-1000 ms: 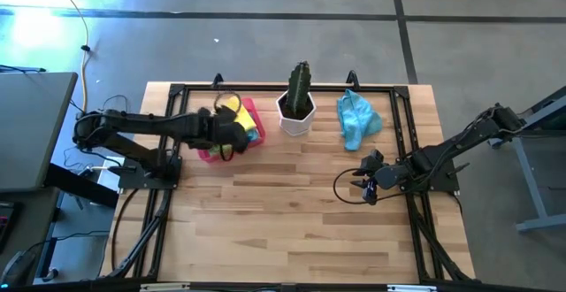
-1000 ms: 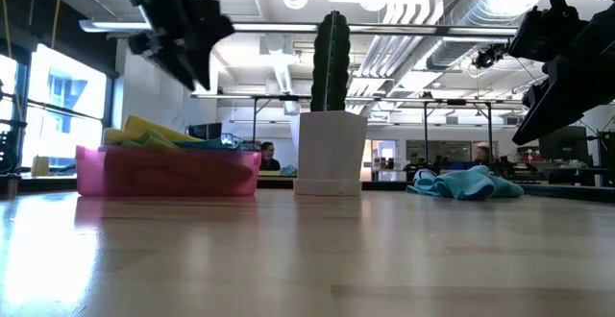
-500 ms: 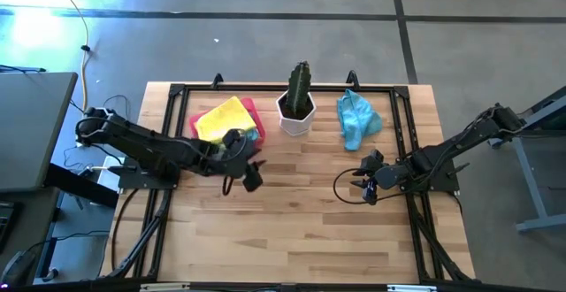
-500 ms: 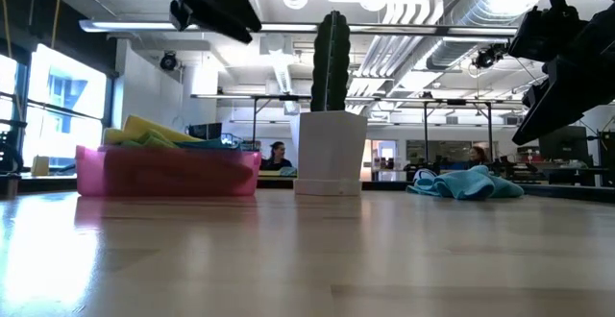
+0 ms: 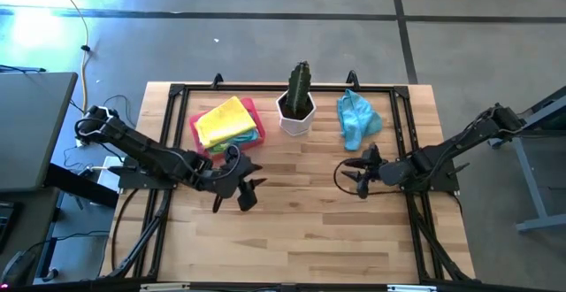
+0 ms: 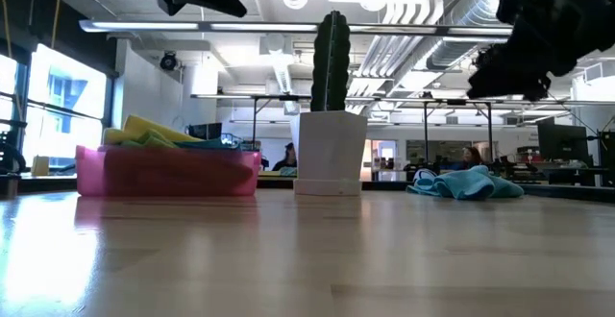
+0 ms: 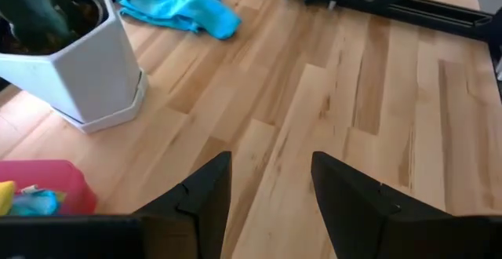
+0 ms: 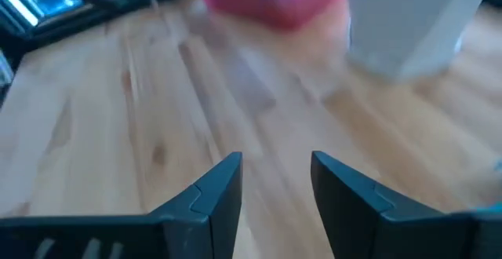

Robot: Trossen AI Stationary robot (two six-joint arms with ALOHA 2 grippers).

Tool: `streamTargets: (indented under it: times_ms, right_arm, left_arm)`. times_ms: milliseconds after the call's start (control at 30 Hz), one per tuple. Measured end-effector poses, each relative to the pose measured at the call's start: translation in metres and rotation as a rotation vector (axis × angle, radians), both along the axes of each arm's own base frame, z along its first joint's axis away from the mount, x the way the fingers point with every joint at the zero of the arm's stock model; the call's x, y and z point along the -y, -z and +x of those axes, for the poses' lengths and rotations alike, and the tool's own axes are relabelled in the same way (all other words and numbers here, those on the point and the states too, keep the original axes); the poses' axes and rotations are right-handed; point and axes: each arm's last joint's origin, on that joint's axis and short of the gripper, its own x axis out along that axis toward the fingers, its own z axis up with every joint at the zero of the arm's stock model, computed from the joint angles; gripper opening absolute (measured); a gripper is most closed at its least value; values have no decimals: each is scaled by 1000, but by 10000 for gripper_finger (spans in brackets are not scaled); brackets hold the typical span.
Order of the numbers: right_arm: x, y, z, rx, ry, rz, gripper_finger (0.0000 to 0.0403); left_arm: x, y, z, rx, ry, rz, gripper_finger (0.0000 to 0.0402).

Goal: Fold microfiber towels
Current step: Fold the blue microfiber cloth

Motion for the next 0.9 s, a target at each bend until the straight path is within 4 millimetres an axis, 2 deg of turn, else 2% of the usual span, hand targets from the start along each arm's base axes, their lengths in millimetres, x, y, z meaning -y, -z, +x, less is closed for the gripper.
streamTargets:
  times_ms: [100, 233, 333, 667, 767, 900]
  right_arm:
    - [3, -5, 3, 52, 46, -87, 144]
    - [14, -5, 7, 73, 147, 1, 144]
    - [21, 2, 12, 18, 171, 13, 144]
    - [62, 44, 21, -226, 496, 224, 144]
    - [70, 49, 23, -292, 499, 199, 144]
    - [79, 46, 33, -376, 459, 104, 144]
  left_arm:
    - [2, -1, 0, 8, -7, 12, 165]
    - [2, 0, 0, 8, -7, 12, 165]
    - [2, -1, 0, 8, -7, 12, 165]
    - [2, -1, 0, 11, -13, 16, 165]
    - [2, -1, 0, 11, -13, 16, 165]
    - [-1, 0, 0, 7, -22, 17, 165]
